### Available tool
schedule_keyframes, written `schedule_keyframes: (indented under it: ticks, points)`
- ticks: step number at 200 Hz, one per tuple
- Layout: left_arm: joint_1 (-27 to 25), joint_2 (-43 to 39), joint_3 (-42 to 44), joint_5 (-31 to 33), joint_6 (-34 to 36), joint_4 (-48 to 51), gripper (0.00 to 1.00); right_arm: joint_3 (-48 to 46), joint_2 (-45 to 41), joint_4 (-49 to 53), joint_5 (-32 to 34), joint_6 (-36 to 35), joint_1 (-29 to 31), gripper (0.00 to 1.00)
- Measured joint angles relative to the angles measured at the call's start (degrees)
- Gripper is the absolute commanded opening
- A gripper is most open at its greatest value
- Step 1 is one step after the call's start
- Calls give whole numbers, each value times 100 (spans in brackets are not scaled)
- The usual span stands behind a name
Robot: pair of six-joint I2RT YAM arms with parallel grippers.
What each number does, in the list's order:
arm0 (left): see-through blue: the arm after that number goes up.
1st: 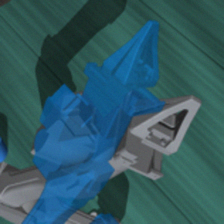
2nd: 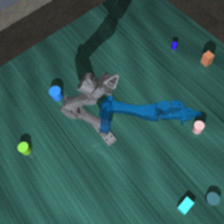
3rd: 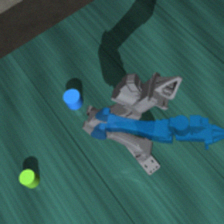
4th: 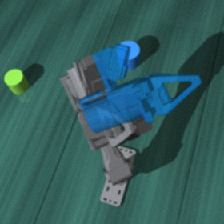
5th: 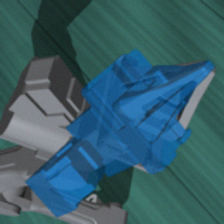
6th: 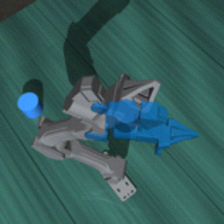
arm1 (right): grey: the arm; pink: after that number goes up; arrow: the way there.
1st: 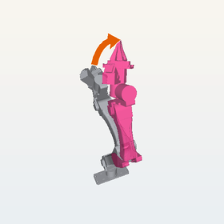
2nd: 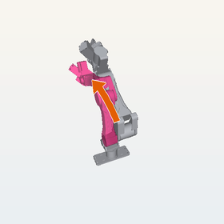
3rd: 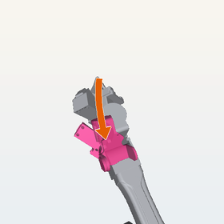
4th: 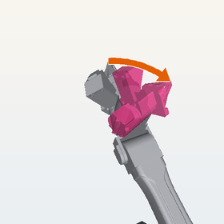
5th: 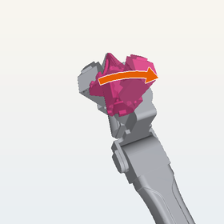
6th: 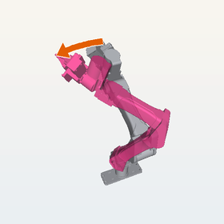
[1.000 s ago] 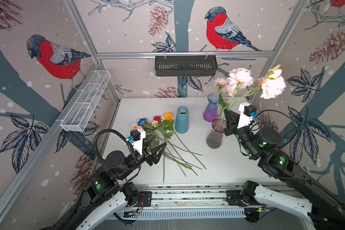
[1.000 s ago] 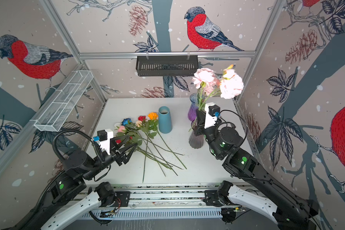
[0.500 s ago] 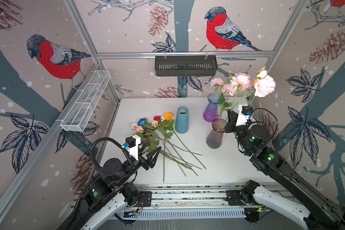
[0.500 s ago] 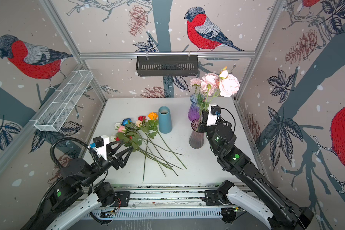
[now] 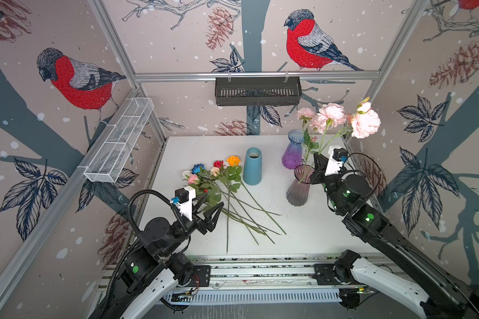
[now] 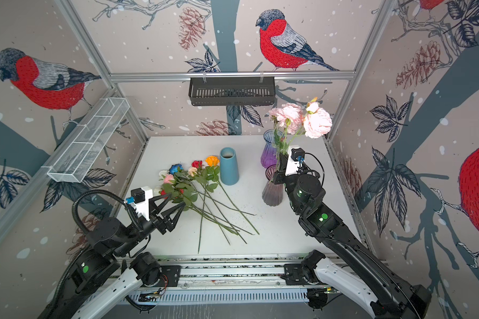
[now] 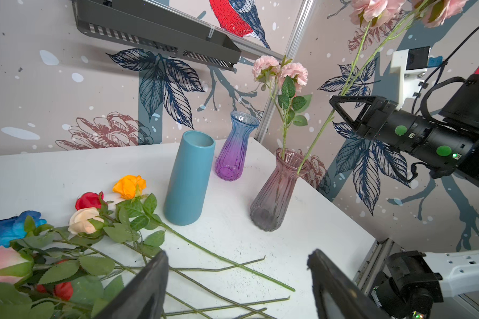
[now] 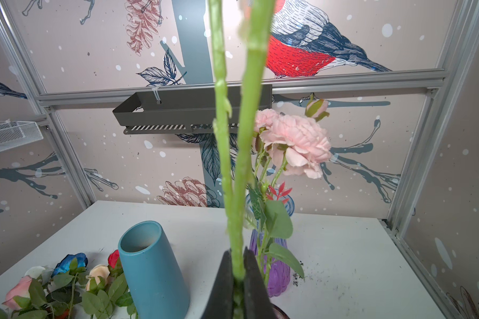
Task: Arrange the flowers into the vase
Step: 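Carry the peony above the pink vase with the right gripper while the left withdraws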
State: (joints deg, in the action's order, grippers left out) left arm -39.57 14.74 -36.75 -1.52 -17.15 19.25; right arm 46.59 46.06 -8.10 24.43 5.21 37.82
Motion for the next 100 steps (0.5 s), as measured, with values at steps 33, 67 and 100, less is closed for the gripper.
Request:
schedule_keyframes:
  ticks: [33, 67, 100]
  points:
    - [13, 2, 2, -7, 0, -48, 80, 17, -68, -120, 2, -2, -11, 3]
    - [33, -11, 2, -11, 0, -61, 80, 4, -68, -142, 2, -2, -68, 4]
    - [39, -22, 4, -7, 0, -63, 80, -111, -57, -151, -7, 63, -127, 5]
